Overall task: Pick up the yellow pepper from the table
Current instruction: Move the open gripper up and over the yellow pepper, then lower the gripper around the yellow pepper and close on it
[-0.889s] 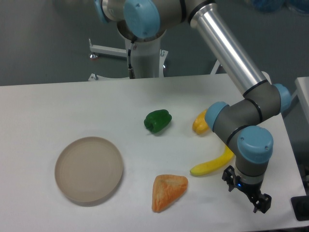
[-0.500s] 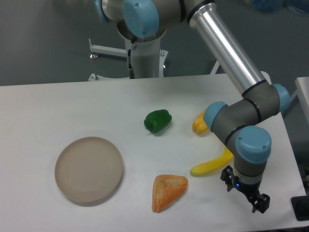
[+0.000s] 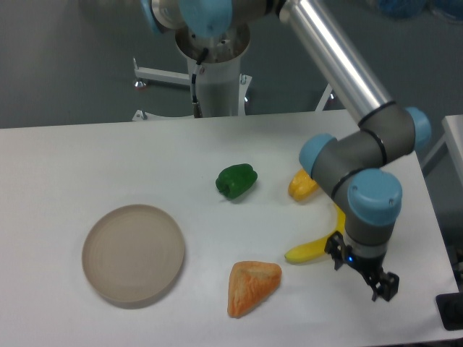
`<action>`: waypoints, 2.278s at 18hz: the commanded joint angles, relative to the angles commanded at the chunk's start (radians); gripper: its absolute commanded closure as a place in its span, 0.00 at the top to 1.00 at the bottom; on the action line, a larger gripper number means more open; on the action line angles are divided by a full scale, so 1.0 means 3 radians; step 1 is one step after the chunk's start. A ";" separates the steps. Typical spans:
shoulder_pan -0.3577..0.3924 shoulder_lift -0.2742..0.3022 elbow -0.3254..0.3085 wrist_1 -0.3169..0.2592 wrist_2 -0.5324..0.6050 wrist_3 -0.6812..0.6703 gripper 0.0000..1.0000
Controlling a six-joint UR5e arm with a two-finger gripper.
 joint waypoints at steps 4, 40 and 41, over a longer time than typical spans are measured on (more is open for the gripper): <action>0.0097 0.0363 -0.0343 -0.0343 0.0025 0.0041 1.00; 0.0240 0.1019 -0.1985 0.0045 0.0404 0.0194 1.00; 0.0235 0.1019 -0.1985 0.0045 0.0404 0.0184 1.00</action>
